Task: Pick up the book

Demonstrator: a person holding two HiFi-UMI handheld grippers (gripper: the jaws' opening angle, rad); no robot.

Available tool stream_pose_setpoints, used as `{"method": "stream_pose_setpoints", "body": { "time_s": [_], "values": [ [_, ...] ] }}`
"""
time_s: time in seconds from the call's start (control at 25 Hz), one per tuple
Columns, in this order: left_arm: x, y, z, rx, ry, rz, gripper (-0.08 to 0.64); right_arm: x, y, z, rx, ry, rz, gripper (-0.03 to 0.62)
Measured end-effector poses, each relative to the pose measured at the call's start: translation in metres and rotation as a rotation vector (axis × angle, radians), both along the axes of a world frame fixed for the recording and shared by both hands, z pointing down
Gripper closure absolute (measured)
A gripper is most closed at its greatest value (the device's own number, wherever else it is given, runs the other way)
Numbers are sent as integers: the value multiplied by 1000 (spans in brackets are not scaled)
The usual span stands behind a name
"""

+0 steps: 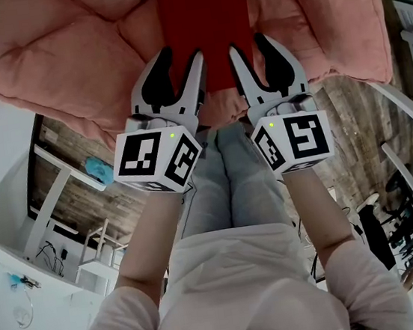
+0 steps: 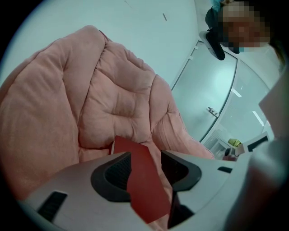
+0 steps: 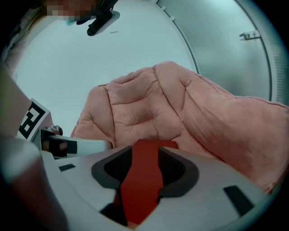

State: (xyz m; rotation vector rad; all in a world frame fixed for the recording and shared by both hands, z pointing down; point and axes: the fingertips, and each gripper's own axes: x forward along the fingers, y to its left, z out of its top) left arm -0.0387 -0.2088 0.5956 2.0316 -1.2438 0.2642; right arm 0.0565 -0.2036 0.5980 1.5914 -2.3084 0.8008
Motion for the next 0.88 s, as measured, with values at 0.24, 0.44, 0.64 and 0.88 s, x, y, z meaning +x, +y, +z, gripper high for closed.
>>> {"method": "stream_pose_setpoints", "body": {
  "time_s": [0.24, 0.44, 0.64, 0.88],
  "values": [
    [1, -3, 9, -23, -12, -2, 354, -1, 1, 10, -27, 10, -6, 410],
    [-4, -3, 20, -42, -40, -13, 353, -1, 2, 22, -63, 3, -1, 403],
    [-4, -3, 30, -81, -56, -28, 337, 3, 2, 36, -98, 23, 8, 391],
    [-8, -5, 46, -116, -78, -58, 337, 7, 2, 51, -129, 32, 15, 387]
  ]
}}
